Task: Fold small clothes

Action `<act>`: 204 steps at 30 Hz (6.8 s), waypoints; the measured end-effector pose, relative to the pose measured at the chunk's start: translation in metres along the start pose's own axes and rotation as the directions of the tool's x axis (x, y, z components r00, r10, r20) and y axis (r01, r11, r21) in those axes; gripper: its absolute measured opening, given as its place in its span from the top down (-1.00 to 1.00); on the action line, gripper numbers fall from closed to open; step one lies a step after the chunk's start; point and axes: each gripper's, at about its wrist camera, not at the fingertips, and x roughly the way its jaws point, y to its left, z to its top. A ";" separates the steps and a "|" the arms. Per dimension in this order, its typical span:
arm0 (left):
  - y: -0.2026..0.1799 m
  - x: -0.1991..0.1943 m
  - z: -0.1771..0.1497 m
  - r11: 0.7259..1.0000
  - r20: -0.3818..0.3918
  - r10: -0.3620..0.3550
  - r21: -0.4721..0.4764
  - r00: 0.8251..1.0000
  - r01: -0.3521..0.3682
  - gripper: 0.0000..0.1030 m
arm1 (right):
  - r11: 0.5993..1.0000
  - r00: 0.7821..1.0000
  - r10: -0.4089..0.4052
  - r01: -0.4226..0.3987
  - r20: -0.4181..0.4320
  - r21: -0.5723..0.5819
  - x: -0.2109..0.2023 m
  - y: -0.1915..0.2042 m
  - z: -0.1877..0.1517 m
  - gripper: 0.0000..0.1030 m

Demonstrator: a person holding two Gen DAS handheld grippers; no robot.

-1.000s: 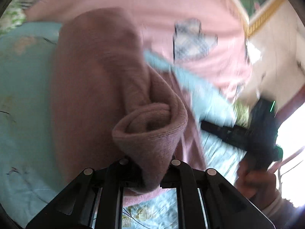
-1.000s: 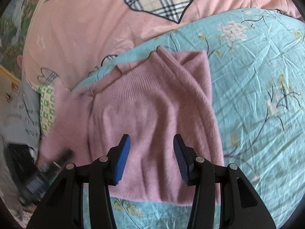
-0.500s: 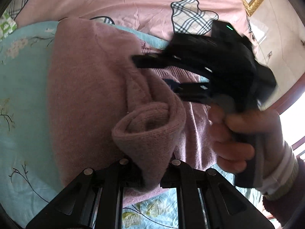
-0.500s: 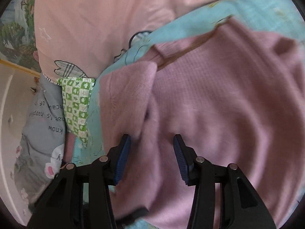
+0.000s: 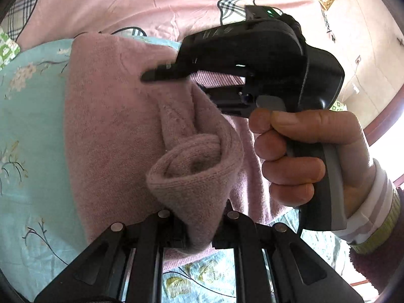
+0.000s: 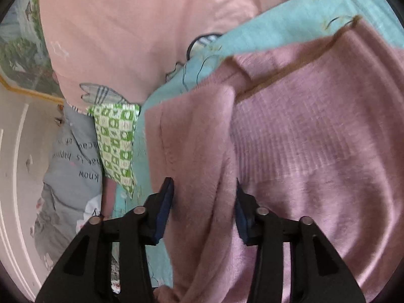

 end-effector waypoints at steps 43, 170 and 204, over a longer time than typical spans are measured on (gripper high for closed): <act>-0.035 0.008 0.017 0.988 -0.084 -0.154 0.005 0.984 0.155 -0.41 | 0.938 0.905 -0.335 0.348 0.264 -0.001 -0.161 -0.060 -0.034 -0.52; 0.149 -0.173 -0.138 0.979 -0.026 0.160 -0.123 0.987 -0.162 0.41 | 0.914 0.949 -0.301 0.315 0.094 -0.256 -0.066 0.082 -0.184 0.57; 0.157 -0.093 -0.144 0.982 -0.114 0.117 -0.133 0.987 -0.132 0.18 | 0.865 0.897 -0.441 0.421 -0.015 -0.272 0.006 0.039 -0.195 1.00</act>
